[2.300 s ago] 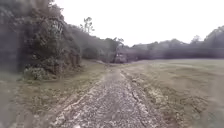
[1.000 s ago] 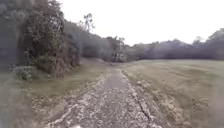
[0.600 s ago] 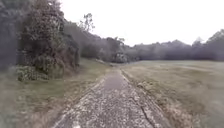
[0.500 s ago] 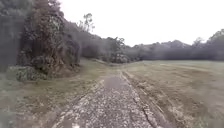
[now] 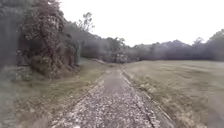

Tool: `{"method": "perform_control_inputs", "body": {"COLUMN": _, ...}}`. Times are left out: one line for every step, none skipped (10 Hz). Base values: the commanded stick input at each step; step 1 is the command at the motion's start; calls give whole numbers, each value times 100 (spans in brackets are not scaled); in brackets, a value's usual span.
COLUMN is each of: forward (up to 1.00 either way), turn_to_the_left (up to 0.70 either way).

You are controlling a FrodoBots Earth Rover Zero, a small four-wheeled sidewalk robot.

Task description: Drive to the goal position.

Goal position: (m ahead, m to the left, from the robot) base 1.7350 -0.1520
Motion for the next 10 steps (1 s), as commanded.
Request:
{"method": "perform_control_inputs", "body": {"forward": 45, "turn_to_the_left": 0}}
{"method": "perform_control_inputs", "body": {"forward": 45, "turn_to_the_left": 0}}
{"method": "perform_control_inputs", "body": {"forward": 45, "turn_to_the_left": 0}}
{"method": "perform_control_inputs", "body": {"forward": 45, "turn_to_the_left": 0}}
{"method": "perform_control_inputs", "body": {"forward": 45, "turn_to_the_left": 0}}
{"method": "perform_control_inputs", "body": {"forward": 45, "turn_to_the_left": 0}}
{"method": "perform_control_inputs", "body": {"forward": 45, "turn_to_the_left": -17}}
{"method": "perform_control_inputs", "body": {"forward": 45, "turn_to_the_left": 0}}
{"method": "perform_control_inputs", "body": {"forward": 45, "turn_to_the_left": 0}}
{"method": "perform_control_inputs", "body": {"forward": 45, "turn_to_the_left": 0}}
